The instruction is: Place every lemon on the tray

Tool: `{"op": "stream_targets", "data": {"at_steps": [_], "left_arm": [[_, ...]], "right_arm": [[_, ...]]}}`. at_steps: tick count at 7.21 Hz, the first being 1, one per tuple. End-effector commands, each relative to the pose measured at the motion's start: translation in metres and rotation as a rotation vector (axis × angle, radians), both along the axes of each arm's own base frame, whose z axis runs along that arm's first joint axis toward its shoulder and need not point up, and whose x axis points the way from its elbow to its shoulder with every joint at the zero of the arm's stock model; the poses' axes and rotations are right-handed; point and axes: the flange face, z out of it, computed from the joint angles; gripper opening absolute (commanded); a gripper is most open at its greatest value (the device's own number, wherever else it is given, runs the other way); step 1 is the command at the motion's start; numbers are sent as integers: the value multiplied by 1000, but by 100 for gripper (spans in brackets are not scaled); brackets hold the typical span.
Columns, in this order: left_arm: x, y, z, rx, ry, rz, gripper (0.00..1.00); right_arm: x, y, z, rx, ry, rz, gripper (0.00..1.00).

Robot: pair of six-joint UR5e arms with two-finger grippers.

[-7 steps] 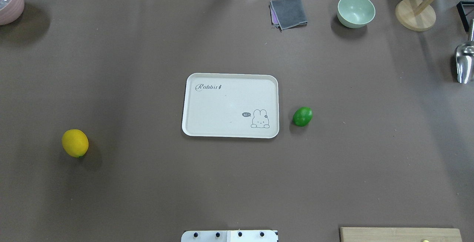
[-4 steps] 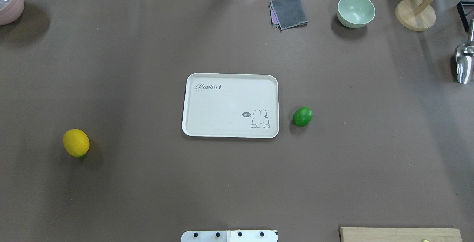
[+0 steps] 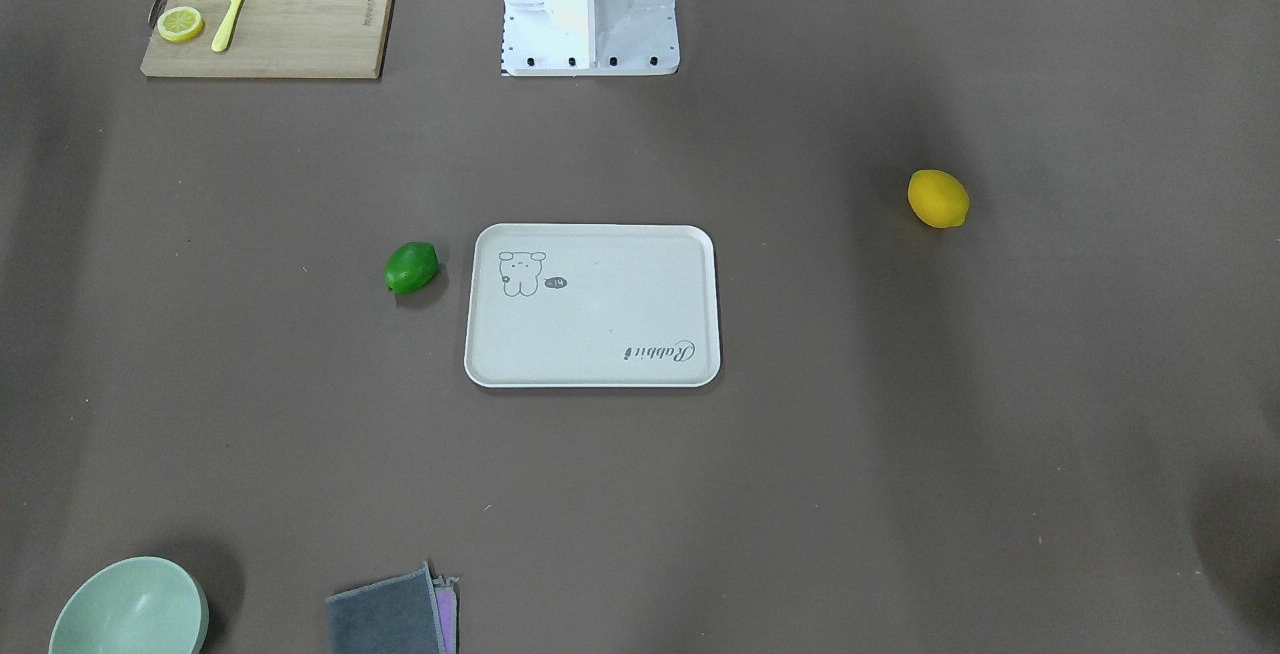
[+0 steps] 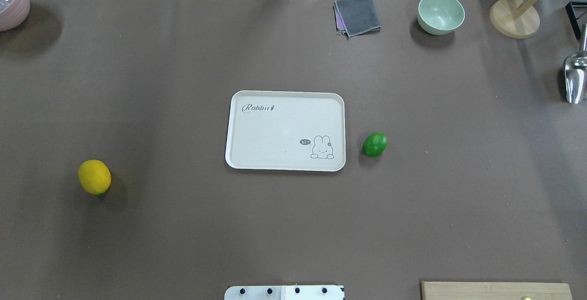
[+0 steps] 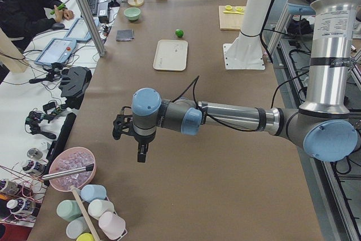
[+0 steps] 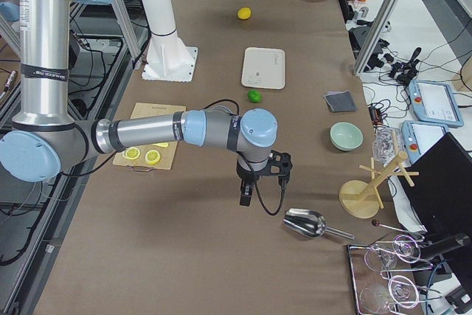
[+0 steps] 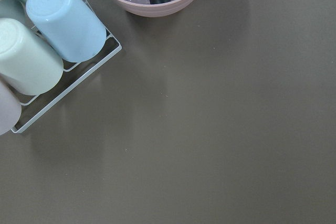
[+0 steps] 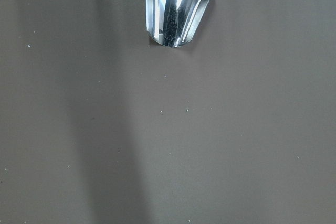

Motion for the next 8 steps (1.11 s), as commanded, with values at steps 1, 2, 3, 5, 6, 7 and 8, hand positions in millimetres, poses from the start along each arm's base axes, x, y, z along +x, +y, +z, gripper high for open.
{"op": "stream_targets", "data": {"at_steps": [1,2,3,5,6,7,8], "left_arm": [[0,0,2,6,-8,5,98],[0,-3,-4,10,1,5,98],[0,-4,-2,8,-1,5,98],[0,1,8,-13,5,2,98],[0,-1,2,9,3,8,98],[0,-3,1,104,0,7,98],[0,0,9,194,-2,3,98]], "right_arm": [[0,-1,-5,17,4,-1,100],[0,-1,-7,22,7,-2,100],[0,-4,-13,42,3,-8,100],[-6,-12,-32,92,-26,-11,100],[-24,-24,-50,126,-89,-37,100],[-27,-23,-40,107,-91,-45,100],[-28,-23,-37,99,-98,-42,100]]}}
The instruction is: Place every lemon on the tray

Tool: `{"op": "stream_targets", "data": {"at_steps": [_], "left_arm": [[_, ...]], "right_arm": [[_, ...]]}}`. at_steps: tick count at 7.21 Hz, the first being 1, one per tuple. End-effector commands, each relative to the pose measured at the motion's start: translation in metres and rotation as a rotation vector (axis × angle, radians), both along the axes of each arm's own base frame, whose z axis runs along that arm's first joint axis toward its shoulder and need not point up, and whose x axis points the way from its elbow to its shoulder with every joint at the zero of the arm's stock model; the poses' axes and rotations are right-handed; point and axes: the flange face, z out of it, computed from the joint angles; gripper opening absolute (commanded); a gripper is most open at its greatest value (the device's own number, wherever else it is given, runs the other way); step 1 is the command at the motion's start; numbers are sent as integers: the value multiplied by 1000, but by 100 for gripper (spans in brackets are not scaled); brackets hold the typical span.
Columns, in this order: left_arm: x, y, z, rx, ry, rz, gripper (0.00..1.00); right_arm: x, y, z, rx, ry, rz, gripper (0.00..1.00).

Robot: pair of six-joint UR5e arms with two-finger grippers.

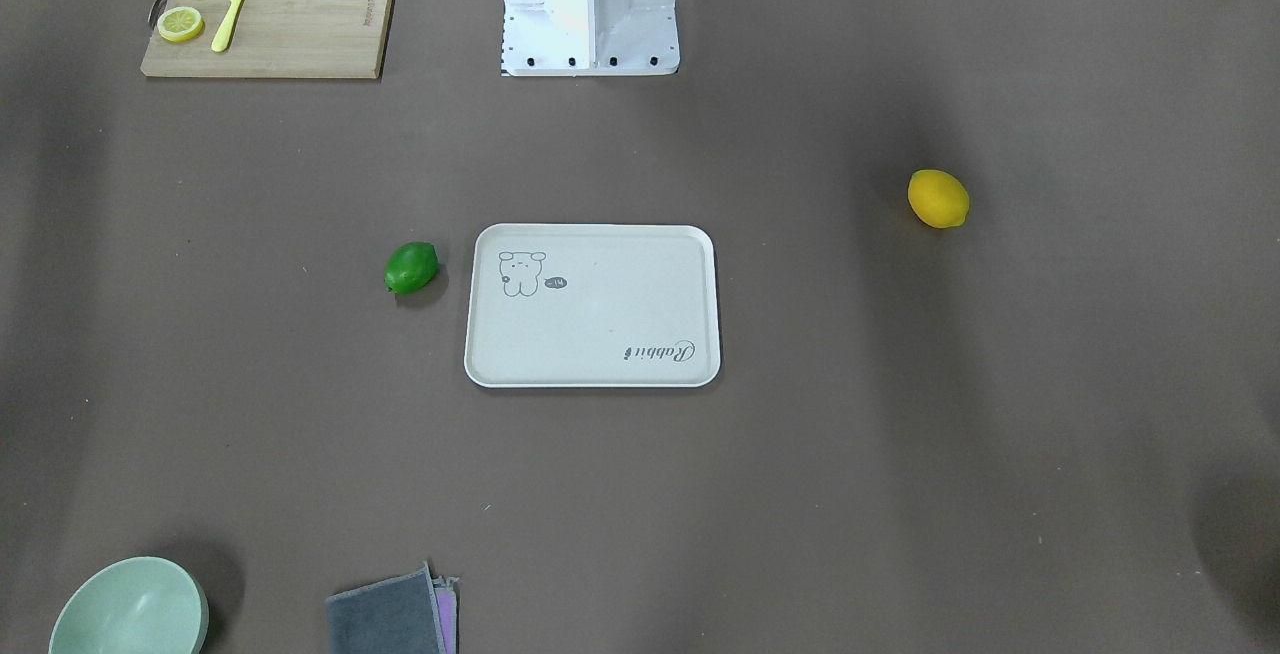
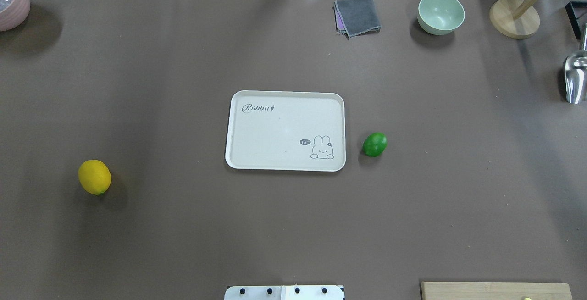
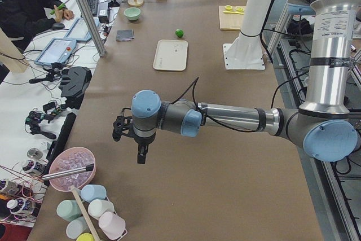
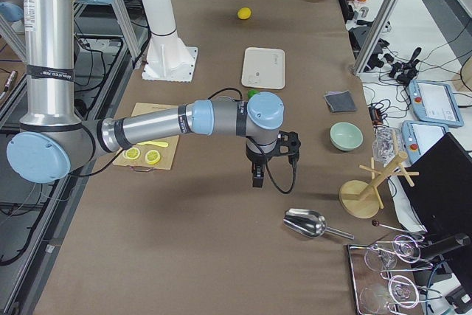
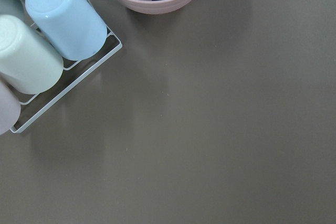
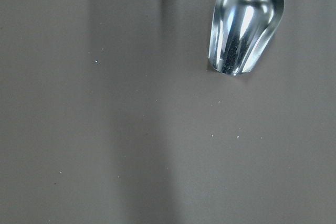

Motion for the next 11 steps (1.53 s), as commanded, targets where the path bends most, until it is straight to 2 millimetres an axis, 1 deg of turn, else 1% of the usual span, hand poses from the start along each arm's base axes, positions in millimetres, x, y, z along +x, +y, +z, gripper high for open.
{"op": "stream_targets", "data": {"at_steps": [1,2,3,4,5,7,8,9,10,11], "left_arm": [[-1,-5,12,92,-5,-9,98],[2,-18,16,81,-1,-3,98],[2,-19,11,92,1,-2,98],[2,-19,1,115,1,-2,98],[2,-19,-6,129,-2,-3,98],[6,-26,-18,126,12,-19,98],[25,-29,-25,88,38,-36,98],[41,-32,-37,55,66,-60,98],[56,-34,-49,18,93,-85,98],[69,-34,-60,-4,119,-110,98]], "right_arm": [[-5,-5,-4,5,-16,-5,100],[-7,-16,-18,14,-21,10,100],[-11,-25,-30,33,-21,5,100],[-13,-28,-32,73,-22,-1,100],[-14,-26,-29,132,-27,-1,100],[-49,-32,-43,222,-41,-56,100],[-88,-39,-55,183,-47,-63,100],[-124,-50,-79,160,-72,-54,100],[-159,-55,-104,144,-88,-25,100],[-189,-53,-116,145,-89,1,100]]}}
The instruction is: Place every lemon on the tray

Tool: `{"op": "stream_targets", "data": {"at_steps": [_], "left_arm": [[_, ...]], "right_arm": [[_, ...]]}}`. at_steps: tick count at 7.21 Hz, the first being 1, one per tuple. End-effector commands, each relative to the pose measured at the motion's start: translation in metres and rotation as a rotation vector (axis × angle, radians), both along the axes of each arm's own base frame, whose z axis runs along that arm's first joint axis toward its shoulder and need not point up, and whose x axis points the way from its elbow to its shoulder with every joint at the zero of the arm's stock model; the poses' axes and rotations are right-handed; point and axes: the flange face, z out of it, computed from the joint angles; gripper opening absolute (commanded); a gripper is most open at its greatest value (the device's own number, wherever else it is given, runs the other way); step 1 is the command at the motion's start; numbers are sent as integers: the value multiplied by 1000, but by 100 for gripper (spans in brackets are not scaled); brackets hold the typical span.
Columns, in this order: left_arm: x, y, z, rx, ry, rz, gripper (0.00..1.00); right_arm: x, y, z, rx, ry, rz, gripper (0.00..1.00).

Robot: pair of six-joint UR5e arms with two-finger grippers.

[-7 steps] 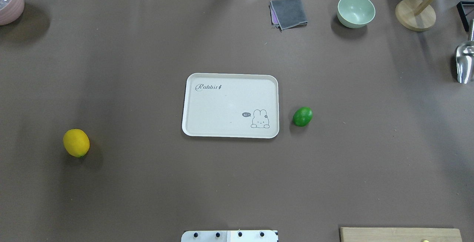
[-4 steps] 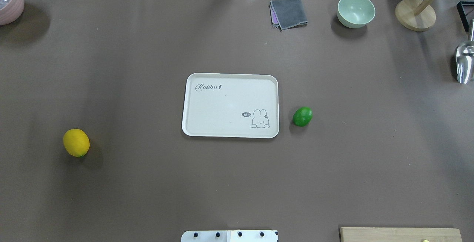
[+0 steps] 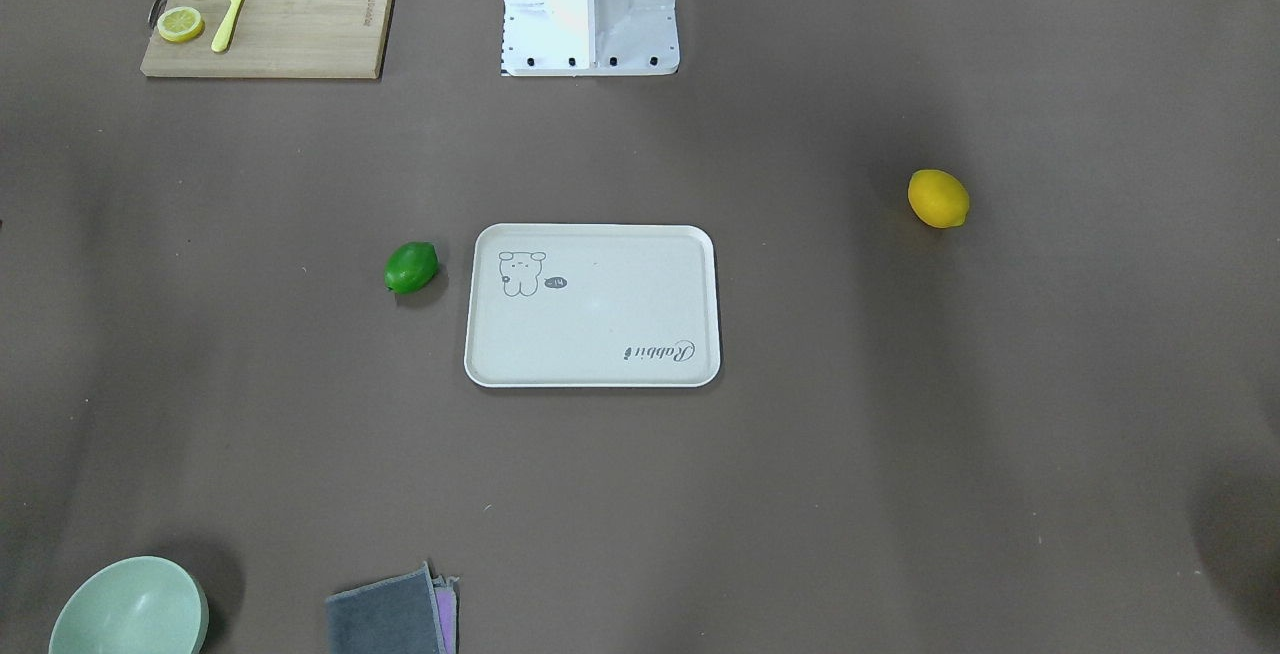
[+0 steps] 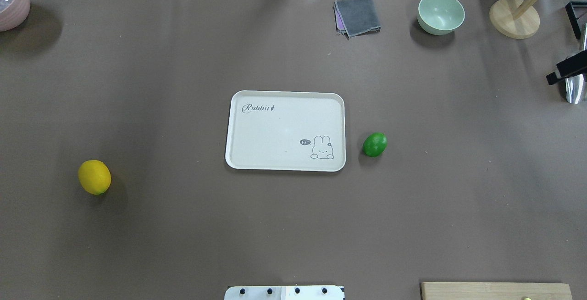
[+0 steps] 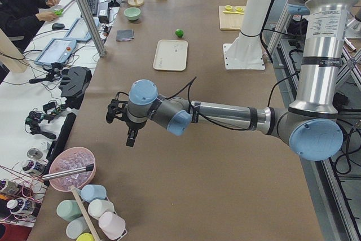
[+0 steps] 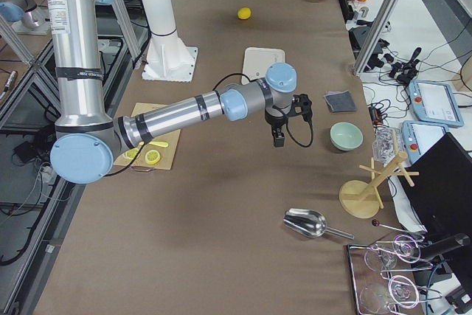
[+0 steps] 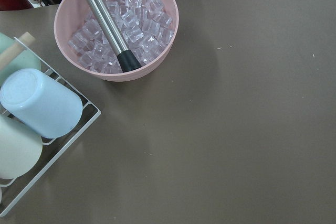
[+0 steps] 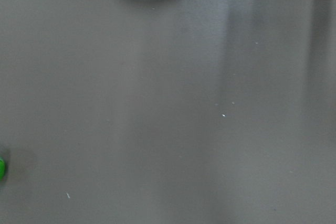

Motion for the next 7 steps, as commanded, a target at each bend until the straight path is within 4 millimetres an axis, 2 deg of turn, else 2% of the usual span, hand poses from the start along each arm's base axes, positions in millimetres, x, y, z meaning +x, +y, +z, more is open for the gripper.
{"op": "stream_targets", "data": {"at_steps": [1,3,4,5,6,7], "left_arm": [[39,-6,-20,-66,50,-34,98],[46,-7,-29,-70,77,-42,98],[60,-5,-41,-96,101,-54,98],[79,-1,-59,-131,132,-73,98],[92,3,-68,-132,141,-59,98],[103,5,-73,-156,155,-62,98]], "right_arm": [[-80,0,-38,-31,-17,62,100],[-166,8,-84,-120,-22,134,100],[-201,16,-107,-178,-43,169,100],[-231,31,-113,-230,-40,194,100],[-258,48,-112,-280,-27,213,100],[-273,57,-111,-302,-16,235,100]]}}
